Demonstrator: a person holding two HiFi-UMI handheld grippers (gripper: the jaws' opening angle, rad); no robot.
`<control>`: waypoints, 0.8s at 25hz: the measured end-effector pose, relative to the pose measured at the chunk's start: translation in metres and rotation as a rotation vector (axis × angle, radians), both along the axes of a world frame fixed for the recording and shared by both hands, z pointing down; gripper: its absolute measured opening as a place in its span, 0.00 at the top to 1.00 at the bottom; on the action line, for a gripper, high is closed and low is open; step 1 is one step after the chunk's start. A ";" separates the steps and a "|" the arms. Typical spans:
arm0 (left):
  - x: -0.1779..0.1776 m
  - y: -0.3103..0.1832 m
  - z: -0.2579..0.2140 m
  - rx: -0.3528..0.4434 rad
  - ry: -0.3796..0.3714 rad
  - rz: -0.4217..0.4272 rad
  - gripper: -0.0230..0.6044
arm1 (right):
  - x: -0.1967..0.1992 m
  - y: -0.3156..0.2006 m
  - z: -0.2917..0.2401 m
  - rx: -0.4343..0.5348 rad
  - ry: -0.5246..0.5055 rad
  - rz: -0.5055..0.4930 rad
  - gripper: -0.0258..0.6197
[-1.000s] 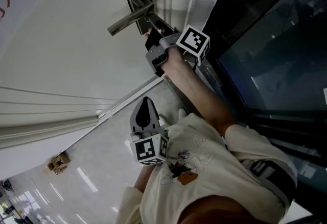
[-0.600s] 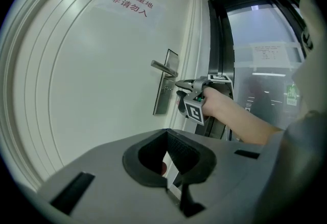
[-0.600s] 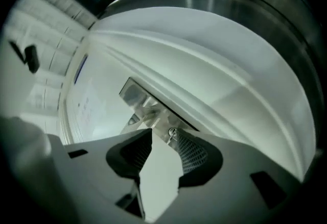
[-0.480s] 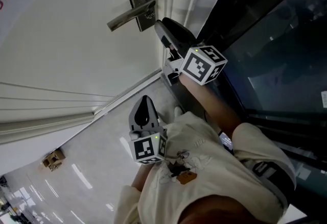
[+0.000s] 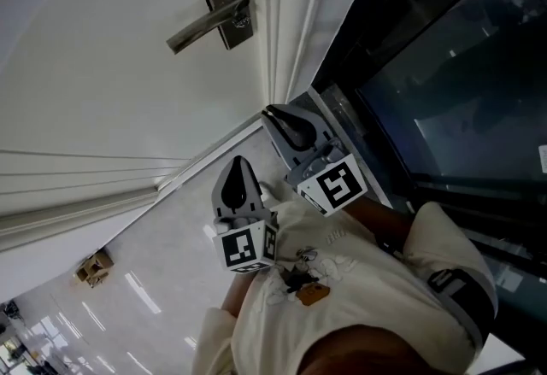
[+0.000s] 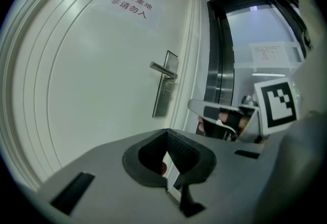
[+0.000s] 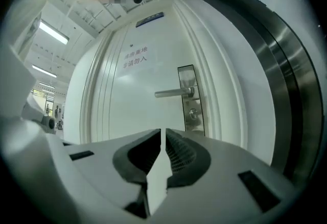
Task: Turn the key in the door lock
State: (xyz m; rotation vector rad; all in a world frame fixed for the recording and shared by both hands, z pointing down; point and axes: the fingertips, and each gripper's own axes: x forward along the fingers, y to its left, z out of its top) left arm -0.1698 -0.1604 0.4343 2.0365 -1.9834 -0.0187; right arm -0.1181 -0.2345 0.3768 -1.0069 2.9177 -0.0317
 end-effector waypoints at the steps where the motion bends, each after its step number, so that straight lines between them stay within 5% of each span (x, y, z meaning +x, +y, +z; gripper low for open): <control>1: 0.001 -0.001 -0.001 0.001 -0.002 0.002 0.95 | 0.004 0.005 0.006 -0.006 0.009 0.018 0.92; 20: 0.015 -0.008 -0.004 0.004 -0.019 0.048 0.95 | 0.015 0.033 0.045 -0.137 0.060 0.058 0.95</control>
